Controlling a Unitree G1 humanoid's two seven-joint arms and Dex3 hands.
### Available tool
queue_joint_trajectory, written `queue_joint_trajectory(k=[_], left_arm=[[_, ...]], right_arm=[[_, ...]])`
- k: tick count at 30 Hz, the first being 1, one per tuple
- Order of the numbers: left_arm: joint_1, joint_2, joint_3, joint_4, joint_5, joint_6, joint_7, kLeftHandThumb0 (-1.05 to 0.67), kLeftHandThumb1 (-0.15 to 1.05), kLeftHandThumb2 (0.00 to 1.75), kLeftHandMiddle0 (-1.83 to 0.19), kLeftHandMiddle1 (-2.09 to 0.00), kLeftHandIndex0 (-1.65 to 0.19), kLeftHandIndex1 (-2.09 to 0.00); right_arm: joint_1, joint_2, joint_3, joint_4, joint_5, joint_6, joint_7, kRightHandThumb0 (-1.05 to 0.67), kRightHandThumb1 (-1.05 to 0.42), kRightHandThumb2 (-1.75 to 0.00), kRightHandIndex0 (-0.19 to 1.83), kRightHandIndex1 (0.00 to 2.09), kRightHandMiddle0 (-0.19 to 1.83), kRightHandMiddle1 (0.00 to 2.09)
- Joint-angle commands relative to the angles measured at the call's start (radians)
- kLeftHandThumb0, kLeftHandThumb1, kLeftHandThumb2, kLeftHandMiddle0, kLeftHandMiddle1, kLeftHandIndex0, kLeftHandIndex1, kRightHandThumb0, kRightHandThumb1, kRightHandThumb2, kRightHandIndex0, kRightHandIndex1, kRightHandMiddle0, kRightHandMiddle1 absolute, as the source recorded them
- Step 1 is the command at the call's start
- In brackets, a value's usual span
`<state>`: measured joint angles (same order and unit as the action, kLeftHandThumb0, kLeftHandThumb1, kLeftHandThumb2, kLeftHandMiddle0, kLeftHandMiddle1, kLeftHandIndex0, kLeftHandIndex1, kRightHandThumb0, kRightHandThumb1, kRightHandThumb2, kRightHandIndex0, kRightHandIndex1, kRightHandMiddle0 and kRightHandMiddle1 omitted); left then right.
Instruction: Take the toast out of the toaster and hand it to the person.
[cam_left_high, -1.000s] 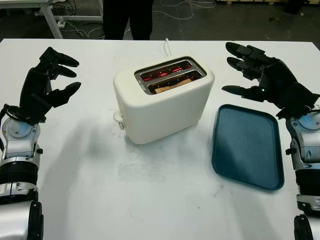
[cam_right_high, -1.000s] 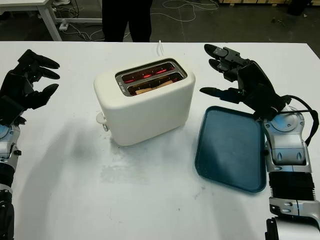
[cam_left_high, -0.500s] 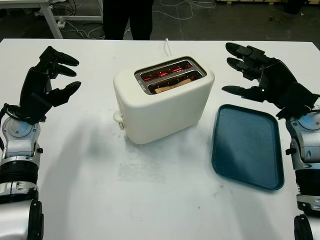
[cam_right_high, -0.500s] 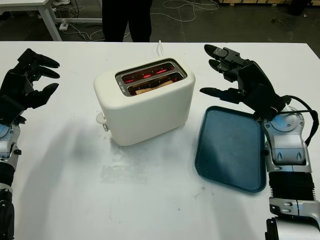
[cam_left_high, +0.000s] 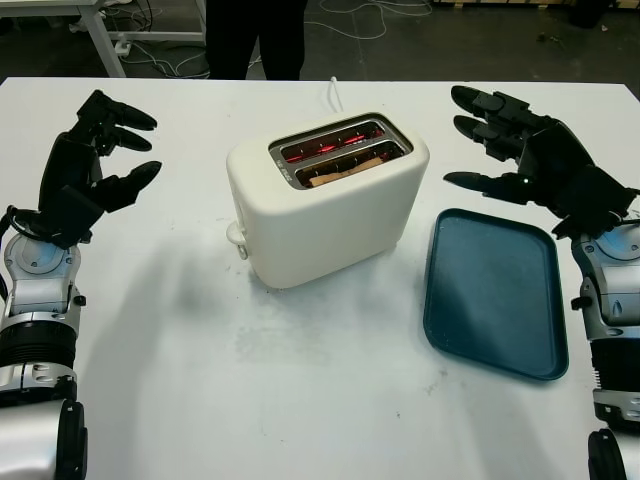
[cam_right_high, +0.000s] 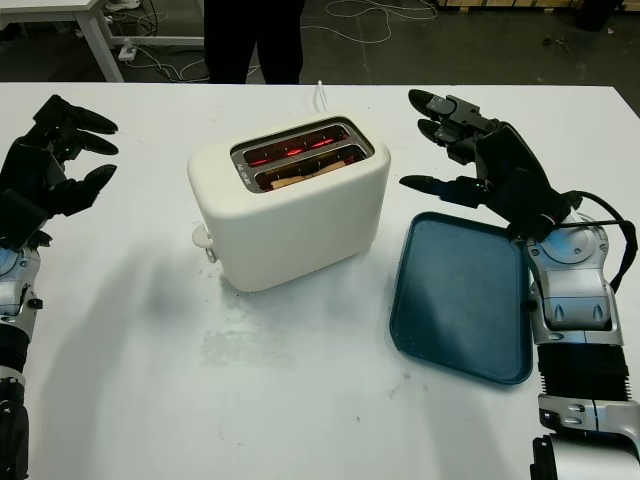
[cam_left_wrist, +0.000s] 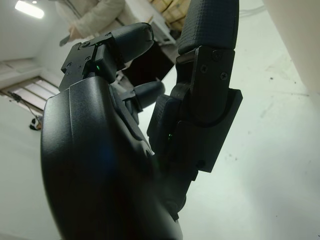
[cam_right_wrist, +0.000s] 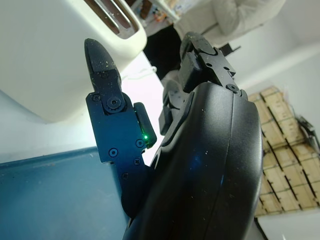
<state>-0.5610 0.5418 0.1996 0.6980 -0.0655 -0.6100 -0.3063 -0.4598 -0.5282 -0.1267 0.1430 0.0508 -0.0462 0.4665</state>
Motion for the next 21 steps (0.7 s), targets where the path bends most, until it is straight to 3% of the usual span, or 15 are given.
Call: queue_joint_trajectory(k=[1,21], left_arm=[[0.002,0.001,-0.001,-0.005,0.007,-0.002,0.005,-1.05,0.92,0.26,-0.02,-1.61,-0.08,-1.47],[0.004,0.004,-0.003,-0.016,0.011,0.011,0.007,-1.05,0.92,0.27,-0.04,-1.6,-0.09,-1.47]], right_arm=[[0.003,0.006,-0.001,0.005,0.013,-0.01,0.003,-0.4,-0.84,0.0,0.32,0.0,0.3,0.0],[0.008,0.003,0.002,0.003,0.004,-0.01,-0.004,-0.43,-0.84,0.0,0.32,0.01,0.3,0.0]])
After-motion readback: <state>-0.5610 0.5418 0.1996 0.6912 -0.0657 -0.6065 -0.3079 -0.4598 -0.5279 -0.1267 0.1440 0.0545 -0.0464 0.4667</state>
